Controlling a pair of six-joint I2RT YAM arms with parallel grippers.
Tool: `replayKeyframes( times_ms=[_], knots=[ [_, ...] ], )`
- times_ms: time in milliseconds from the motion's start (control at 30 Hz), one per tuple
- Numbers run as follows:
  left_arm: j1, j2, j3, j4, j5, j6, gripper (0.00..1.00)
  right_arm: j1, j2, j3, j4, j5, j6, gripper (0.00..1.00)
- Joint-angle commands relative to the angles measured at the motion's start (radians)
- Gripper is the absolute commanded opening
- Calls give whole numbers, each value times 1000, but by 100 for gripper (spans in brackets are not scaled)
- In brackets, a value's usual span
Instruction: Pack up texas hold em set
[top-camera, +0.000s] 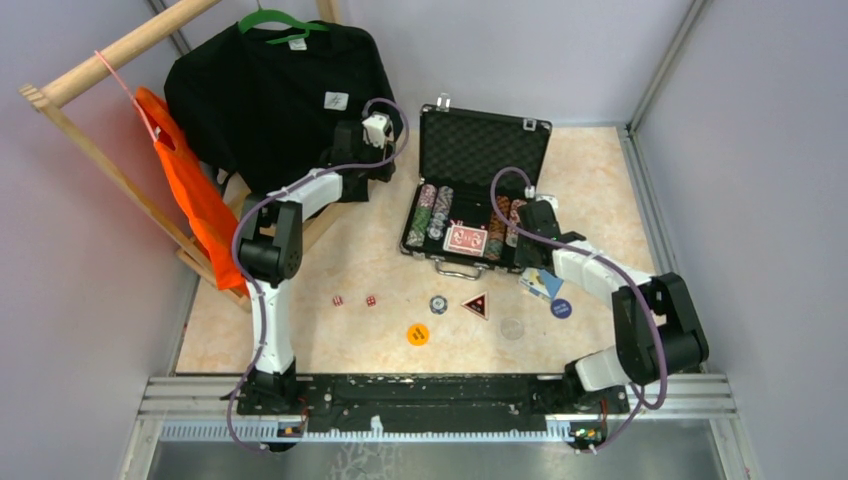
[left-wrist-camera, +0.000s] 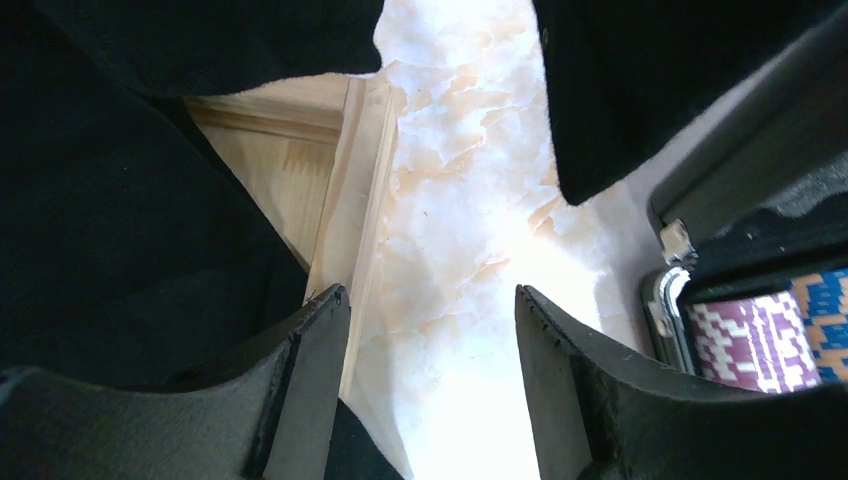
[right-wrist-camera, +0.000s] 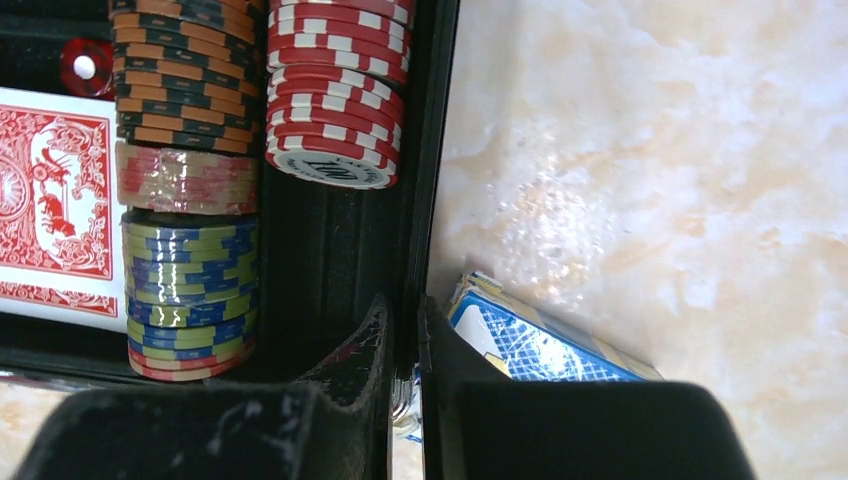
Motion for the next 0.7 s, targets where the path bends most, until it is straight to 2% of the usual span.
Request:
replayKeyframes(
  times_ms=[0, 133, 267, 433, 500, 667],
  knots=[
    [7, 34, 18, 38, 41, -36, 68, -47, -98, 6, -13, 32, -49, 0],
    [6, 59, 52, 35, 56, -51, 69, -59, -83, 11, -9, 36, -48, 0],
    [7, 73, 76, 30, 56, -50, 69, -58, -80, 26, 19, -16, -57, 29],
    [10, 35, 26, 65, 51, -66, 70, -58, -107, 60, 21, -86, -86, 51],
    [10, -4, -35, 105, 44, -88, 71, -59, -133, 74, 8, -118, -101, 57],
    [12, -114, -217, 196, 40, -135, 71, -57, -189, 98, 6, -196, -115, 60]
  ],
)
